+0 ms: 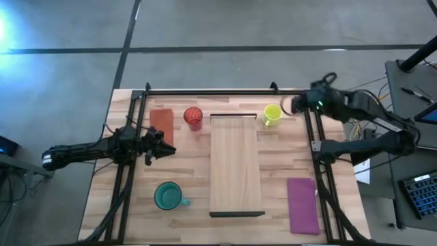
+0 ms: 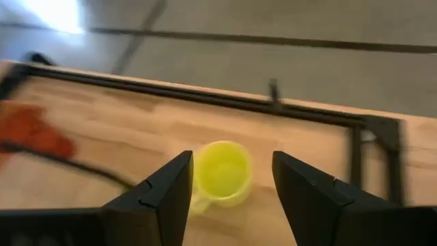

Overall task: Stack small to large cups/mugs on shelf
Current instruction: Put the yellow mug on the shelf

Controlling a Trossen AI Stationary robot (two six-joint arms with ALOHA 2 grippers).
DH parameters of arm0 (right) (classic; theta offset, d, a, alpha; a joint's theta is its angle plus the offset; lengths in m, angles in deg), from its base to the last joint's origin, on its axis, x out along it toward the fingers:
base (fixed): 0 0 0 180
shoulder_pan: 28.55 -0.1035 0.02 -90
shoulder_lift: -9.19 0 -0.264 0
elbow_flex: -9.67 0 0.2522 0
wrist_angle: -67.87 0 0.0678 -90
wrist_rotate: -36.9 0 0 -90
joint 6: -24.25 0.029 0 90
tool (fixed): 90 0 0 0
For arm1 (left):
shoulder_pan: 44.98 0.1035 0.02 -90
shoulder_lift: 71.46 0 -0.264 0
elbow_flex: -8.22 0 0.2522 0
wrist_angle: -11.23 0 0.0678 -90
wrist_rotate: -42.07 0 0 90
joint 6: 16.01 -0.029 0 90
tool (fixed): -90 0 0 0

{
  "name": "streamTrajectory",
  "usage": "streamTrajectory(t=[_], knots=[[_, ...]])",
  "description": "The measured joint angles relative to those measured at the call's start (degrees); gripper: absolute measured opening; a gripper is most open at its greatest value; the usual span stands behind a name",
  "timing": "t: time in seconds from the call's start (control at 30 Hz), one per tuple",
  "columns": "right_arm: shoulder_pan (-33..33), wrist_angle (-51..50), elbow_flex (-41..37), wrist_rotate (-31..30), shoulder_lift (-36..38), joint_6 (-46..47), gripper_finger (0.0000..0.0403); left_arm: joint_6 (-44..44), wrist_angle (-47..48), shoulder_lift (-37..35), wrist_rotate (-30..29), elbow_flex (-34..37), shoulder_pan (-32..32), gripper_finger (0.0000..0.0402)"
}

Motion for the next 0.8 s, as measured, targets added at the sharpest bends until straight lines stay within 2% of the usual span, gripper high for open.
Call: streamTrajectory(t=[0.13,0.3,0.37,0.43,0.57,0.63,0.8], knots=[[3.12,0.60,3.86,1.73,-6.69,1.03,0.0194,-0.01,-0.01,0.00,-0.01,0.00,-0.01,0.0079],[4.61,-0.13,8.44,-5.66,-14.58,-3.44,0.0194,0.00,-0.02,0.00,-0.02,0.00,0.00,0.0079],[4.60,-0.10,10.40,-5.49,-16.90,-1.68,0.0194,0.00,0.00,0.00,-0.01,0.00,0.00,0.0079],[4.64,-0.22,11.87,-1.30,-19.13,-0.57,0.0194,0.00,0.00,0.01,0.00,0.00,-0.01,0.0079],[9.11,-0.35,12.85,16.90,-22.72,-5.66,0.0194,-0.02,0.00,0.02,0.00,0.00,-0.02,0.0079],[12.34,-0.71,12.28,22.69,-23.79,-7.90,0.0194,0.00,0.00,0.00,0.00,0.00,-0.01,0.0079],[21.49,-3.08,9.92,22.91,-23.73,-12.27,0.0194,0.00,0.00,0.02,-0.01,0.00,0.00,0.0079]])
